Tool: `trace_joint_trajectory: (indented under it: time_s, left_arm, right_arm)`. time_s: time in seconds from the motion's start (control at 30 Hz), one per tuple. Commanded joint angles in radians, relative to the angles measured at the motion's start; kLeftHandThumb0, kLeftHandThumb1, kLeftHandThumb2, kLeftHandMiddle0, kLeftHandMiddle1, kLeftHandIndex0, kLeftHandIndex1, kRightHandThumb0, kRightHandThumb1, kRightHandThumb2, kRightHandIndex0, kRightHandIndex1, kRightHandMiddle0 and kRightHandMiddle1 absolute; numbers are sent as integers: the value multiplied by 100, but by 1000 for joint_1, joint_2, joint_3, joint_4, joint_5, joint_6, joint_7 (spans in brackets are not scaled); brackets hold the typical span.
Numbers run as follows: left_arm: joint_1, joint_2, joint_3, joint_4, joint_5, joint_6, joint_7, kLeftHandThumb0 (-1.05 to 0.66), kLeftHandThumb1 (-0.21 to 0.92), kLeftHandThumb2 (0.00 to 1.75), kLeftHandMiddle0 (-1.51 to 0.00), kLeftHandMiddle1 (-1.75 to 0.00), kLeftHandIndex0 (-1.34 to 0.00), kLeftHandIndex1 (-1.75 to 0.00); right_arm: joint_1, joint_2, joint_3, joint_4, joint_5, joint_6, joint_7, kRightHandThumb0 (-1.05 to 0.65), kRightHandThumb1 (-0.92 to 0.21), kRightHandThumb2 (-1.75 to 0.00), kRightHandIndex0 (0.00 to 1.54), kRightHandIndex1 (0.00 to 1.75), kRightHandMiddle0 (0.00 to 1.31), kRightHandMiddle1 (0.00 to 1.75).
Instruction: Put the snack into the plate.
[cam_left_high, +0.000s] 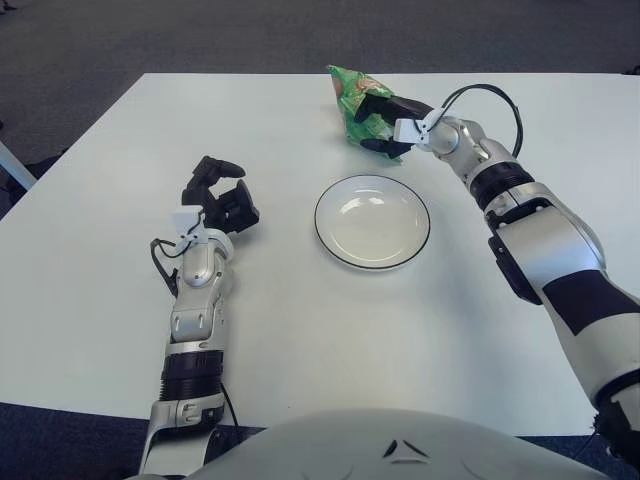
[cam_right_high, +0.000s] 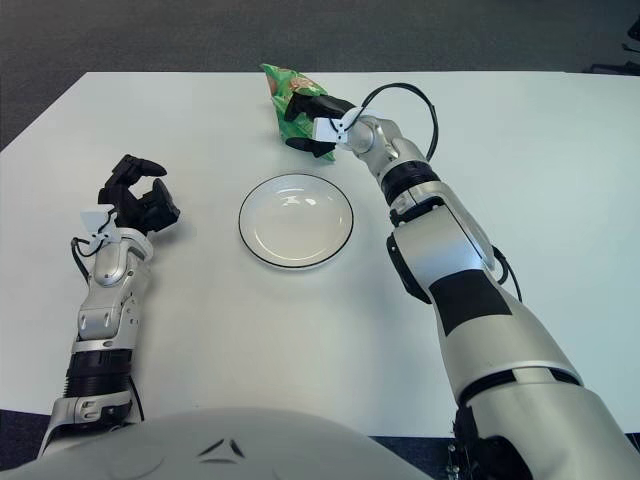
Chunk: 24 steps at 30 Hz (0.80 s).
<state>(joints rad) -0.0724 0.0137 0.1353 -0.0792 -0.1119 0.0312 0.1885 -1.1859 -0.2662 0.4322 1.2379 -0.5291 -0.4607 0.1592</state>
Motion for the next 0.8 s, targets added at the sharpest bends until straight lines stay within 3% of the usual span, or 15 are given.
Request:
trace_joint_trajectory:
  time_s: [0.0,0.2,0.77]
  left_arm:
    - [132,-64,-11,66,5,1,9,-48,31,132,-134,-175,-62,-175]
    - [132,-65,-8,68,-4,-7,4,-48,32,132,-134,-175,-61,-175]
    - [118,-67,-9,72,7,-3,20,-48,32,131,-133,-175,-61,-175]
  right_arm:
    - [21,-25,-19,-33,15,-20,7,-86,-92,-79,14,64,0,116]
    - [78,-109,-56,-144,48,-59,73,-82,-92,-77,16,71,0,119]
    - [249,-288,-142,-400,126,-42,240,-73,-92,-72,20,87,0,123]
